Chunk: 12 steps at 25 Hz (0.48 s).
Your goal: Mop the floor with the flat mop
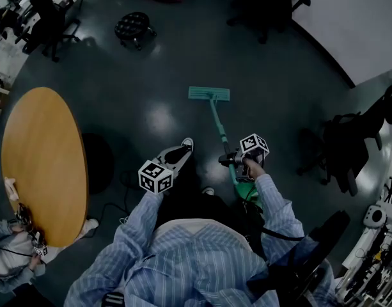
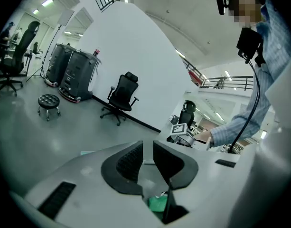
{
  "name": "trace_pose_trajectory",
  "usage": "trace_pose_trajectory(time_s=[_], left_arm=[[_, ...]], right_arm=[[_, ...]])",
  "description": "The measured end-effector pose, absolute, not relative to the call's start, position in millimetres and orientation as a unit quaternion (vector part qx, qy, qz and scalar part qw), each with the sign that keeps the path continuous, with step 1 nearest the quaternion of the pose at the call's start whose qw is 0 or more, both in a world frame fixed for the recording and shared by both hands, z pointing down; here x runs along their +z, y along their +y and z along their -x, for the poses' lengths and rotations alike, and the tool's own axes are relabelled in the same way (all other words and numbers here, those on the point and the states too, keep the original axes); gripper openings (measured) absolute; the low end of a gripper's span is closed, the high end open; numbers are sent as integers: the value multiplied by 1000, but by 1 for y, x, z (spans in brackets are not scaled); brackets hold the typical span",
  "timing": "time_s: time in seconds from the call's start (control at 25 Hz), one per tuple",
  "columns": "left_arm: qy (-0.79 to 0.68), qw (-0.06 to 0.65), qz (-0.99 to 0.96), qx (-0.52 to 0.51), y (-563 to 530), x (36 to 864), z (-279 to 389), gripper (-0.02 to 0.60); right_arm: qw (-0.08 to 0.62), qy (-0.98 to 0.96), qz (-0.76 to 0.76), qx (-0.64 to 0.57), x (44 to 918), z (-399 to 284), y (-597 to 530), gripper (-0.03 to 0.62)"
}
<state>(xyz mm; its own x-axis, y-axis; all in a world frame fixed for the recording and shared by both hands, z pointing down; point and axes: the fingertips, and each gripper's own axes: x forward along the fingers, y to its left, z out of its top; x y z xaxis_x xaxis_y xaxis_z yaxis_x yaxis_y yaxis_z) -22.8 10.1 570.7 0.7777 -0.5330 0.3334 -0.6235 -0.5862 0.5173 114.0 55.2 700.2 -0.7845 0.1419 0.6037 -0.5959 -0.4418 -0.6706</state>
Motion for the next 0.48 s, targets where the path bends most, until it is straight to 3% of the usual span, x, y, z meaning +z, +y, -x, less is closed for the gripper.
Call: trace_pose_trajectory(time_s=[0.48], left_arm=[[-329, 315, -889, 39, 136, 551, -17, 69]], right_arm=[[244, -480, -224, 812, 696, -149, 238, 97]])
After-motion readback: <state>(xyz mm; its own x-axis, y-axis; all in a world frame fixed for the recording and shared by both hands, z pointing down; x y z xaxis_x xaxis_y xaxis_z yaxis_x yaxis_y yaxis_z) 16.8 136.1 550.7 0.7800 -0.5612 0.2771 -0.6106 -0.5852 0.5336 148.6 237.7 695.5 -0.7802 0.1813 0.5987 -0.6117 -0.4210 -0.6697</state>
